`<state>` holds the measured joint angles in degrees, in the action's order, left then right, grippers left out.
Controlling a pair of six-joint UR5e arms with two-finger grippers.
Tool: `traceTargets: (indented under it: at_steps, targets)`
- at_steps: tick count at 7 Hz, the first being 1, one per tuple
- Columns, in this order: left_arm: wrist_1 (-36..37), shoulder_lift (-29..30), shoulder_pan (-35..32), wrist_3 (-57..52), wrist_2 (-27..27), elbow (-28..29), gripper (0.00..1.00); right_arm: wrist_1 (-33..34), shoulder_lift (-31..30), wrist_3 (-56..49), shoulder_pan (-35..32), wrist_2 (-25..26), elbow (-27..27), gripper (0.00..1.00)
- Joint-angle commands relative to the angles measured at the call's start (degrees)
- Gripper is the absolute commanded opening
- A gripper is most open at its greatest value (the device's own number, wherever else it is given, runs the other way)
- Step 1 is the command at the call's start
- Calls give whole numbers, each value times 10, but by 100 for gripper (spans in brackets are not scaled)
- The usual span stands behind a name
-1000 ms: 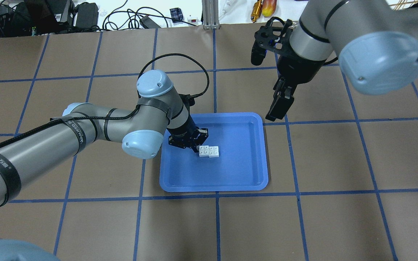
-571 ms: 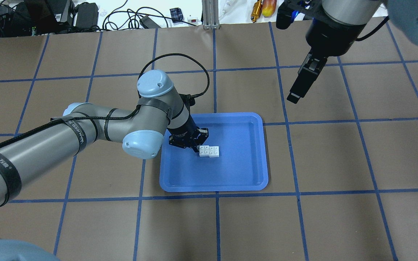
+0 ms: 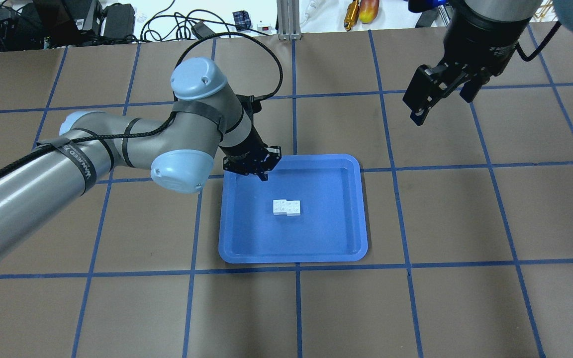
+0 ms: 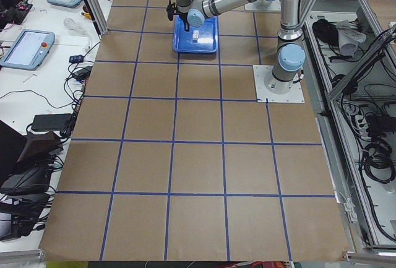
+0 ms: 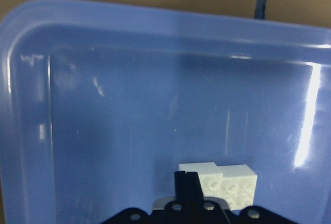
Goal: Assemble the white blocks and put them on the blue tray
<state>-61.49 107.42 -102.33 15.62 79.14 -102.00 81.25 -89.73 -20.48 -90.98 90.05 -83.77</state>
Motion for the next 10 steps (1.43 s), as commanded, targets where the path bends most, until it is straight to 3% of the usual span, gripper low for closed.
traceTargets:
  at_steps: [1, 4, 6, 7, 8, 10]
  targets:
    - [-174, -26, 27, -73, 50, 122, 4, 87, 4, 123, -1, 20, -6, 100]
    - [-293, -76, 91, -155, 129, 216, 5, 158, 10, 195, -1, 12, -14, 100]
    - [-324, -127, 106, -188, 172, 220, 5, 253, 4, 215, -1, 12, -73, 100]
    - [-322, -139, 136, -207, 196, 216, 5, 252, -6, 215, -1, 10, -81, 100]
    - [-326, -143, 162, -206, 156, 211, 5, 231, -11, 213, -1, -17, -83, 100]
    - [-364, -150, 128, -161, 138, 195, 20, 162, -13, 210, 0, -28, -73, 100]
